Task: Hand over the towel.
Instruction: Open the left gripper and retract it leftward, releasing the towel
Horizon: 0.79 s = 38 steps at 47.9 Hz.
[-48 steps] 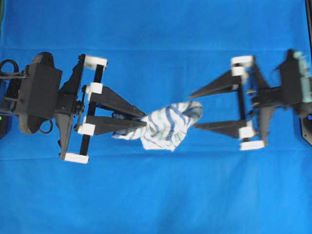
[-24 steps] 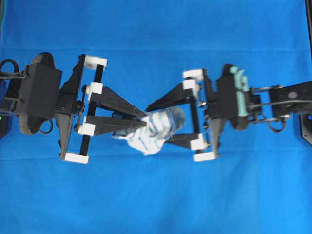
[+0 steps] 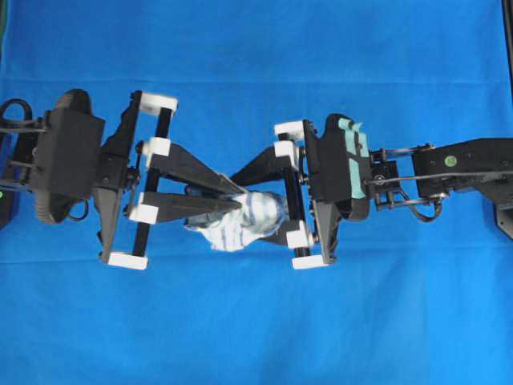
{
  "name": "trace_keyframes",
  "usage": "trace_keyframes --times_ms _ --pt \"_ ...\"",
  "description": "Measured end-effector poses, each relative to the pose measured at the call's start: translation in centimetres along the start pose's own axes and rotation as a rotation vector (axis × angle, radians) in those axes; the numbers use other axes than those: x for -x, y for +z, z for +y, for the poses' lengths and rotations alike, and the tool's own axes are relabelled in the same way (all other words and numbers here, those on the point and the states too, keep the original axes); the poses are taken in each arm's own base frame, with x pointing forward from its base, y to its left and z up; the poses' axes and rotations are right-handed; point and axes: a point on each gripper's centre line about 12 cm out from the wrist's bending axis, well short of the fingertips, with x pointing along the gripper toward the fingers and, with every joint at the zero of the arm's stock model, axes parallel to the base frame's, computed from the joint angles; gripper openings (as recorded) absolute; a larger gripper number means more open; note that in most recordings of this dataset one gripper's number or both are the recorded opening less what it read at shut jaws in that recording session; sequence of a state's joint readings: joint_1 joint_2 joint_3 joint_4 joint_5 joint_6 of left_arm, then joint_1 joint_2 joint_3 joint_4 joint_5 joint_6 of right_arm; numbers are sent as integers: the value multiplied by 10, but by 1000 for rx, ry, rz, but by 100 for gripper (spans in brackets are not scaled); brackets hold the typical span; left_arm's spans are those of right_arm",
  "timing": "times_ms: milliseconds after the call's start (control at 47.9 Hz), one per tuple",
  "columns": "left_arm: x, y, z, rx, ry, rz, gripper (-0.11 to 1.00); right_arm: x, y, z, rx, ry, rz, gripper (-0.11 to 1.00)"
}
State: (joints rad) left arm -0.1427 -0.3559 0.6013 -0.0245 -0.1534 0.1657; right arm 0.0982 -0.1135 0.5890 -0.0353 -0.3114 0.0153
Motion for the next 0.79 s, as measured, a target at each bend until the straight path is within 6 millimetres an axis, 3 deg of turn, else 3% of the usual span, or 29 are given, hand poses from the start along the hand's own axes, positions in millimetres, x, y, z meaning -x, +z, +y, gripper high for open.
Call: trace_keyframes --times_ms 146,355,439,564,647,710,793 --pt "-5 -7 -2 -34 -6 24 7 0 0 0 2 0 3 10" --pt "-4 -8 10 -45 25 27 8 0 -2 0 -1 -1 14 9" --pt "-4 -7 12 -41 32 24 26 0 -2 0 2 0 20 9" --pt "-2 -4 12 0 36 -1 65 0 -2 0 2 0 20 9" --pt "2 -3 12 8 37 -9 85 0 -3 0 0 0 21 9" --pt "7 -4 11 10 34 -11 92 0 -2 0 2 0 18 9" --pt "16 -1 7 11 24 -26 93 1 -1 0 2 0 18 9"
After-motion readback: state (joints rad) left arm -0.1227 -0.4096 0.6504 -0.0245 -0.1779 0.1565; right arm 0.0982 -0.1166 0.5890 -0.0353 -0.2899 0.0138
